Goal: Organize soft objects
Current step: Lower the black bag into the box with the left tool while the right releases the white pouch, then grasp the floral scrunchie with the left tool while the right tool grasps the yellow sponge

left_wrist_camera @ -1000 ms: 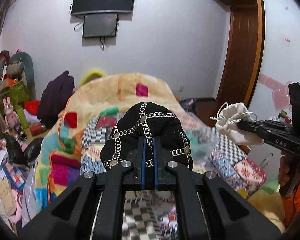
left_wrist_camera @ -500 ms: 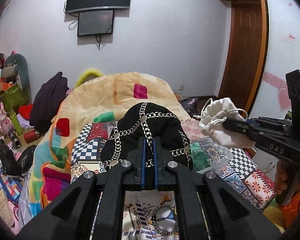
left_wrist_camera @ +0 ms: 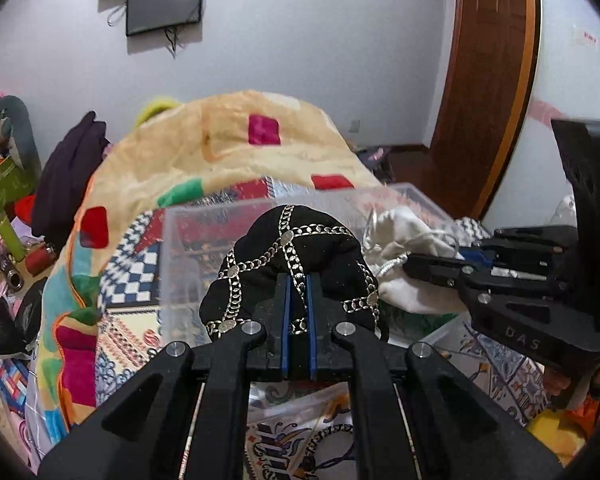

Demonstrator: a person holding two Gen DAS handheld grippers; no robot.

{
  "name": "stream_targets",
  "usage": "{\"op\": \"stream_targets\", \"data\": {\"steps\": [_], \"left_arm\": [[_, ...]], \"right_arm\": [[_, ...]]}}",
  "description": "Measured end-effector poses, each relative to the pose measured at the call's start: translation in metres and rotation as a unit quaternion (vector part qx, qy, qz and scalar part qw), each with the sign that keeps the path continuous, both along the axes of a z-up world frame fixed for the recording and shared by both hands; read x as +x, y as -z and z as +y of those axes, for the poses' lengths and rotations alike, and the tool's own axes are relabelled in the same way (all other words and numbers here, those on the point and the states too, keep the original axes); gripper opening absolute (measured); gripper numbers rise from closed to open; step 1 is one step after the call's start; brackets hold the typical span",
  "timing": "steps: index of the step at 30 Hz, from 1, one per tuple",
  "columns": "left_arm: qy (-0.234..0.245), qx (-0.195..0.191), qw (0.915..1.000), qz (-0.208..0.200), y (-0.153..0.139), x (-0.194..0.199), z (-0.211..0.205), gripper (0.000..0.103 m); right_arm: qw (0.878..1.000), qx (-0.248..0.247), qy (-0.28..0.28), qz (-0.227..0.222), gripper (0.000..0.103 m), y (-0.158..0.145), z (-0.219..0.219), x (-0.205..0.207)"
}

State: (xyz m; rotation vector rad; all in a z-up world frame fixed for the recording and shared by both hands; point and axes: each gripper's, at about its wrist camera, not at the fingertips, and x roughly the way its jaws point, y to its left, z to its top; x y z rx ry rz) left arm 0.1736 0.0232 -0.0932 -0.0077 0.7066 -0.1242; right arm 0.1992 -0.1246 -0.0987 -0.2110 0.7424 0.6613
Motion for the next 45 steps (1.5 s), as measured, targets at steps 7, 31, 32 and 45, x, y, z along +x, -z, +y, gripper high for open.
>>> {"op": "stream_targets", "data": {"steps": [7,31,32,45], "left_arm": [[0.01,0.004,0.9998,0.019,0.0,-0.004,-0.009,0.017],[-0.011,0.007,0.9999,-0.01,-0.034,-0.127,-0.02,0.102],[-0.011,0.007,0.9999,-0.002,-0.029,-0.13,-0.021,0.102],[0.01,-0.023,0.9977,0.063,0.022,-0.119,-0.034,0.073]], "right_arm": [[1.0,-0.006,-0.002,0.016,0.028,0.0,-0.001,0.0],[0.999,-0.007,0.049,-0.012,0.103,-0.022,-0.077,-0.105],[0.999,-0.011,0.051,0.0,0.103,-0.015,-0.08,-0.108],[0.991,-0.022,0.044,0.124,0.077,0.053,-0.09,-0.134]]}}
